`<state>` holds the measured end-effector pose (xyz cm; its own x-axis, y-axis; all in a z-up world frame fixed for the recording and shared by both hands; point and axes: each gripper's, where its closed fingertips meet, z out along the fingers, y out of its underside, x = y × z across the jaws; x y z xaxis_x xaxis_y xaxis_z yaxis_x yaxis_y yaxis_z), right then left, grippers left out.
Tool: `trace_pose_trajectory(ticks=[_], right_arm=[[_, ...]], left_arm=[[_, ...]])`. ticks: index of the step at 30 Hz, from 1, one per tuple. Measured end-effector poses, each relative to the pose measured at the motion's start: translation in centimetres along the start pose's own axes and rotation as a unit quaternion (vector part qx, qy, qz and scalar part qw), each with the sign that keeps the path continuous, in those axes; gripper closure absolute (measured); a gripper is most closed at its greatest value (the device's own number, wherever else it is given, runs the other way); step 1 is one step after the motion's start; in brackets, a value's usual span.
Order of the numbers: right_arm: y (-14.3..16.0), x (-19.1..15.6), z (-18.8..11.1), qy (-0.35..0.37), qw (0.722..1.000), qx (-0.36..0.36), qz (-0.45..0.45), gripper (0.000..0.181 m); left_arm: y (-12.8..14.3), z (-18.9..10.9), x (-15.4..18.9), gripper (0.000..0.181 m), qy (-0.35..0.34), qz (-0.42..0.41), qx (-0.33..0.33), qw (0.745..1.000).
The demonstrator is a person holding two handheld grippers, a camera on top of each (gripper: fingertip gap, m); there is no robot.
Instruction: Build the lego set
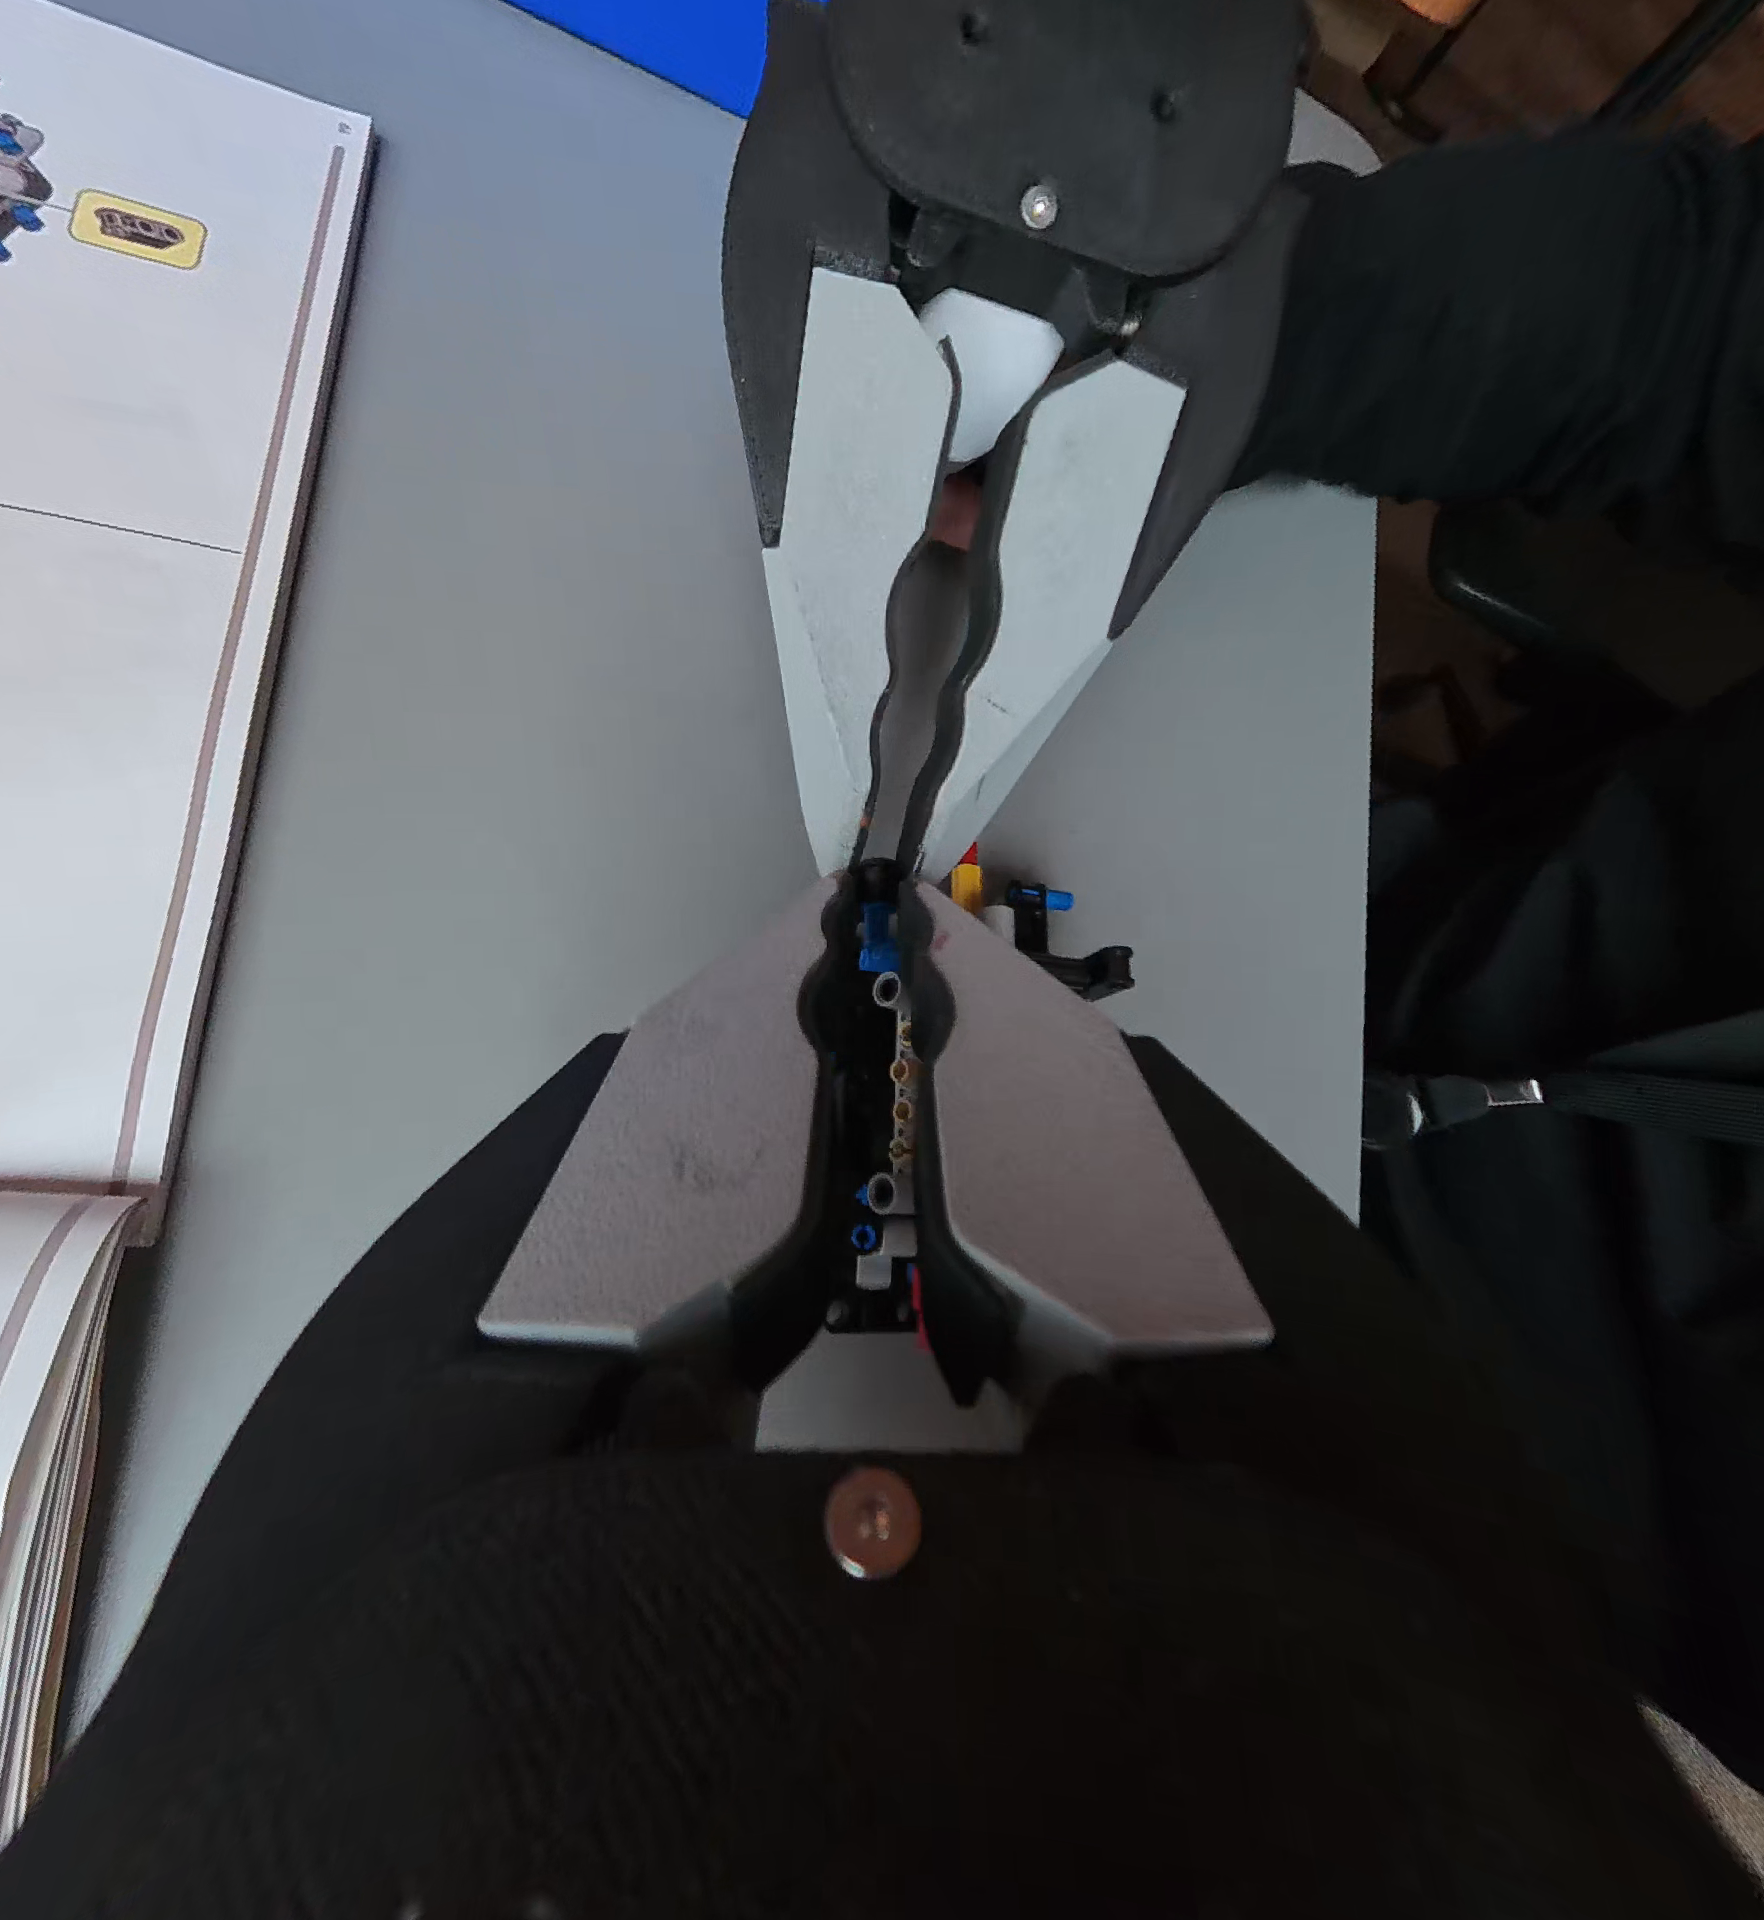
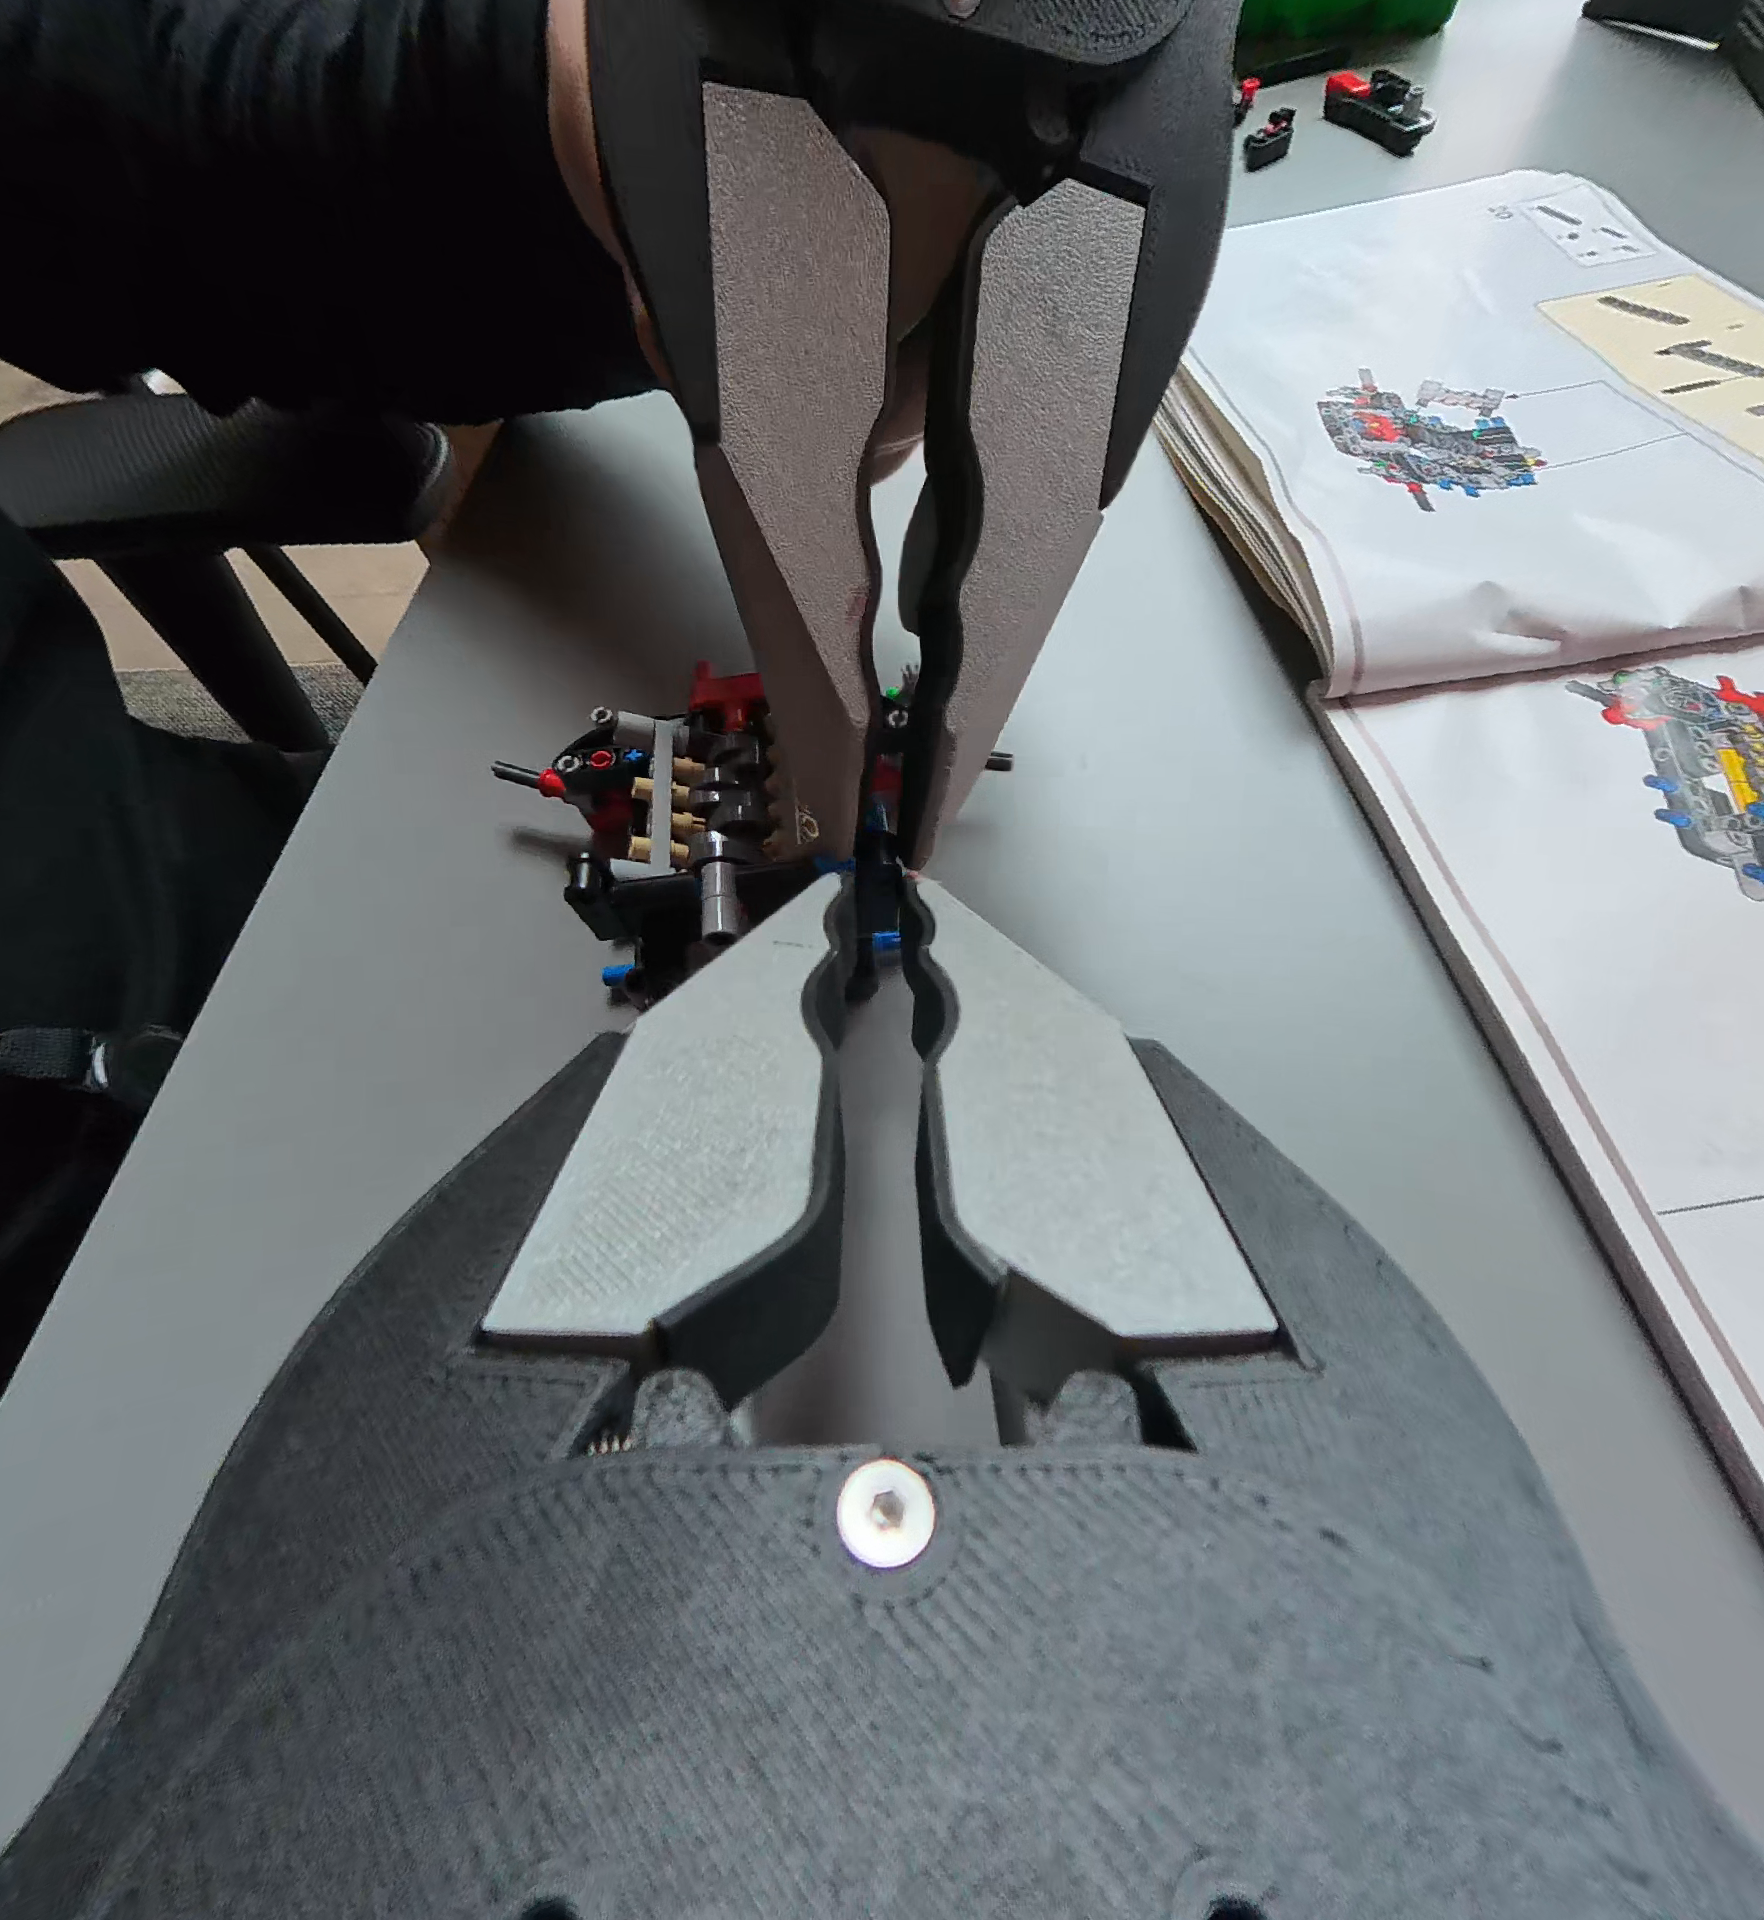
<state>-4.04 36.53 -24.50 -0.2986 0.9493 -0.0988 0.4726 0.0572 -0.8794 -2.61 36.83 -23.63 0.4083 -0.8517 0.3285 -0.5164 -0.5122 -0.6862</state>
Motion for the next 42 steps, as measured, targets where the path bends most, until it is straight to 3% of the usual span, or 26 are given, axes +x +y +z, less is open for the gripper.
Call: trace_pose_trajectory(ticks=[2,4,7,11,13,21,29,33,39,42], right_arm=[[0.2,0.8,-0.1,0.025,1.0,-0.006,0.001,0.177],[0.3,1.2,-0.5,0.031,0.999,-0.003,0.012,0.177],[0.1,2.0,-1.2,0.047,0.999,0.011,0.024,0.177],[0.4,3.1,-1.3,0.083,0.996,0.006,0.027,0.177],[0.5,3.4,-1.4,0.097,0.995,0.002,0.024,0.177],[0.8,3.5,-1.9,0.131,0.991,-0.001,0.013,0.177],[1.0,3.6,-2.9,0.155,0.988,-0.01,-0.004,0.177],[0.5,3.7,-3.5,0.17,0.985,-0.005,-0.016,0.177],[0.0,3.6,-4.2,0.18,0.983,0.003,-0.024,0.177],[-0.1,3.5,-4.4,0.181,0.983,0.006,-0.024,0.177]], left_arm=[[0.2,-0.3,-0.6,0.175,-0.025,-0.014,-0.006,1.0],[0.6,-0.9,-0.3,0.161,-0.04,-0.038,-0.007,0.998],[0.9,-1.5,2.0,0.163,-0.036,-0.056,0.0,0.998],[2.5,-1.1,3.1,0.161,-0.047,-0.081,-0.056,0.994],[2.5,-0.8,3.5,0.171,-0.038,-0.088,-0.065,0.993],[2.2,-0.1,2.2,0.168,-0.059,-0.138,-0.093,0.984],[1.3,0.2,1.6,0.164,-0.097,-0.143,-0.127,0.977],[2.4,0.1,0.8,0.155,-0.133,-0.153,-0.173,0.964],[2.2,1.0,1.5,0.162,-0.11,-0.13,-0.2,0.965],[2.2,1.6,2.6,0.164,-0.061,-0.054,-0.241,0.967]])
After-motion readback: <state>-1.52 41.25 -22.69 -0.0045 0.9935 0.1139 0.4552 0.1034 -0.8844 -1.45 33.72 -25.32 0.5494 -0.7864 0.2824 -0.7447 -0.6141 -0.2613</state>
